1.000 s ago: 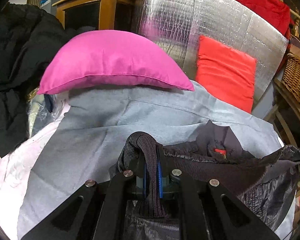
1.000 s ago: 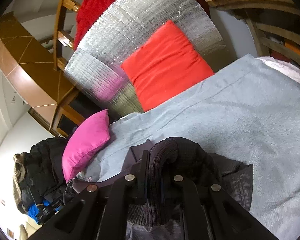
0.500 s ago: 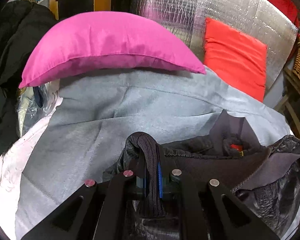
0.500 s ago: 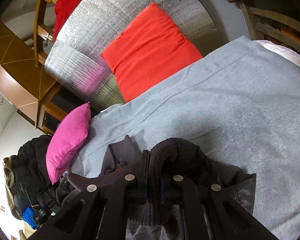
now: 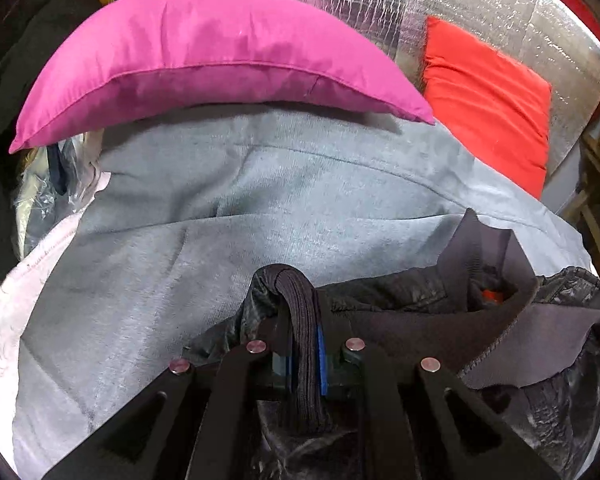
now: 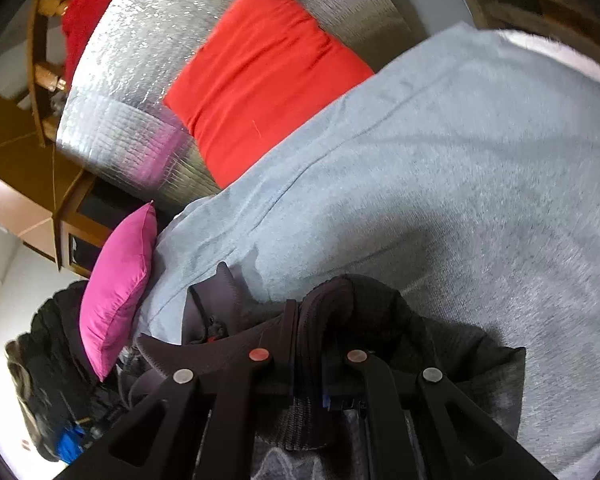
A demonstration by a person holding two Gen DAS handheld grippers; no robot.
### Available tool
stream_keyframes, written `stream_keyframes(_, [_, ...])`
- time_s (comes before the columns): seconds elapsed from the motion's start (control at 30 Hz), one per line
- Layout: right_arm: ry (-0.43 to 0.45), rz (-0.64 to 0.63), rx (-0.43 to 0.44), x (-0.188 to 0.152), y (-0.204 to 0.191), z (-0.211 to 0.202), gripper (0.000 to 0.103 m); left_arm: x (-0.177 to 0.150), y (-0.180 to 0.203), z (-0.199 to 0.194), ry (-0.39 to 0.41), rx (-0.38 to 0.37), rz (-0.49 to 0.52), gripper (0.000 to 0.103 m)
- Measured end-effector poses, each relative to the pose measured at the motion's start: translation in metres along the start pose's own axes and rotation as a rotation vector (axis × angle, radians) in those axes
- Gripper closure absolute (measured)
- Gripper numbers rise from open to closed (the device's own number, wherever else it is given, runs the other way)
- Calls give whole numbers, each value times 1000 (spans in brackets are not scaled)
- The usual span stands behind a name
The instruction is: Fold large clothes
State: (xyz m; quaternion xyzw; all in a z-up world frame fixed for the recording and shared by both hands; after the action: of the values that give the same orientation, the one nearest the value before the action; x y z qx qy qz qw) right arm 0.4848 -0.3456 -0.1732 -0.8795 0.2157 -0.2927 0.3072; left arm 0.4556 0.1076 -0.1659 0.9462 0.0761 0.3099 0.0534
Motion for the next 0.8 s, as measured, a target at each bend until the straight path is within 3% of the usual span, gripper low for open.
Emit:
stream_keyframes(0.1, [-16, 34, 7, -1, 4, 4, 92, 2, 0, 3, -12, -20, -33, 90])
stream_keyframes(0.17, [-20, 49, 13, 0, 5, 5, 91, 3, 0, 2, -31, -56, -71, 83])
stream_keyframes(0.23, [-24, 61, 26, 0, 4, 4, 90, 6, 0, -2, -44, -119, -119, 54])
stream_keyframes(0.27, [-26, 65, 35, 0, 3, 4, 88, 10, -2, -8, -25, -140, -150, 45])
stream_keyframes(0.3, [-28, 69, 41, 0, 1, 3, 86, 14, -5, -14, 3, -126, -167, 28])
stream_keyframes(0.33, [-28, 70, 44, 1, 1, 3, 85, 19, -10, -22, 45, -107, -184, 23])
stream_keyframes(0.43, [-19, 67, 60, 3, -4, -3, 64, 28, -23, -38, 104, -103, -215, 22])
stream_keyframes(0.5, [32, 62, 70, 10, -10, -15, 0, 27, -32, -46, 103, -102, -240, 22])
stream_keyframes(0.6, [119, 73, 70, 21, -11, -38, 0, 22, -47, -59, 125, -93, -235, 22])
stream_keyframes(0.8, [154, -31, 51, 3, -6, -88, 0, -26, -88, -91, 155, -103, -245, 22])
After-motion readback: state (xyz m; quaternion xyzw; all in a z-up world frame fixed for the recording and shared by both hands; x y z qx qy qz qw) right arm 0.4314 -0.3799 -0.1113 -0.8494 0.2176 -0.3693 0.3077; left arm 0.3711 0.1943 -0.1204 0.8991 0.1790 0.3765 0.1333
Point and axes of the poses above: each gripper's, at about its wrist camera, not at the fingertips, and z roughly the way its jaws point, y to its right, x to its top, the point moved 9 cm from there along z, roughly the way its jaws point, and after that the axes turned 3 degrees about -x, right-handed, at the moved point
